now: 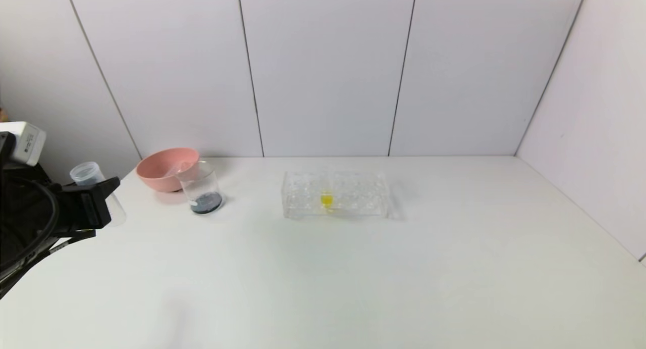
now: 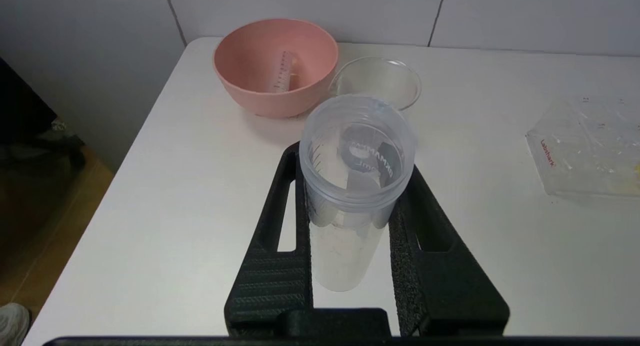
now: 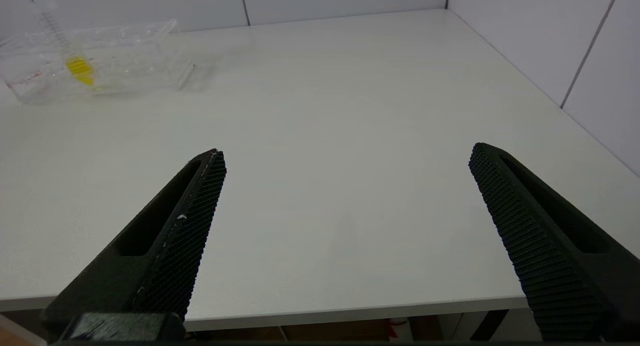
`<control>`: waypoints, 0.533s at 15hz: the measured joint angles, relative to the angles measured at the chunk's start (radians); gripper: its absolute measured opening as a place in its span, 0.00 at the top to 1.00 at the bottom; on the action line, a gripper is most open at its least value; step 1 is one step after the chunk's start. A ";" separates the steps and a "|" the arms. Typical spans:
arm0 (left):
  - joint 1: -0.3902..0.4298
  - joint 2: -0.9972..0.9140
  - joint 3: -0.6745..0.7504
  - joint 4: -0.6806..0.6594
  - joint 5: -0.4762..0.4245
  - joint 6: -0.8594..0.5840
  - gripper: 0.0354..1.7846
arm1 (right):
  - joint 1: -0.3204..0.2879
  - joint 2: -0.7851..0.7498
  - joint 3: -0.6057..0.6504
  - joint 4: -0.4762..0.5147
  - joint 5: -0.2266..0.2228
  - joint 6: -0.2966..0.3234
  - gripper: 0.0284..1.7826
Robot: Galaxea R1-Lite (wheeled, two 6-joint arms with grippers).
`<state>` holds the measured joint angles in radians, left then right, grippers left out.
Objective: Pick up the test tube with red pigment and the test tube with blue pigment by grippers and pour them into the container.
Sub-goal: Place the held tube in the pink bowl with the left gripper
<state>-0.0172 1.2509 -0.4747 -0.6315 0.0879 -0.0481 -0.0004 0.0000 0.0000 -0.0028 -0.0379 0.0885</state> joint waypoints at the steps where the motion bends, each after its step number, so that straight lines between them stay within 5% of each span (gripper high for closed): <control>1: 0.015 0.008 -0.004 -0.001 -0.001 -0.002 0.76 | 0.000 0.000 0.000 0.000 0.000 0.000 0.00; 8: 0.084 0.335 -0.233 -0.170 -0.003 0.005 0.76 | 0.000 0.000 0.000 0.000 0.000 0.000 0.00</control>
<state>0.0668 1.5855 -0.7072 -0.8015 0.0845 -0.0432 -0.0004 0.0000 0.0000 -0.0028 -0.0379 0.0885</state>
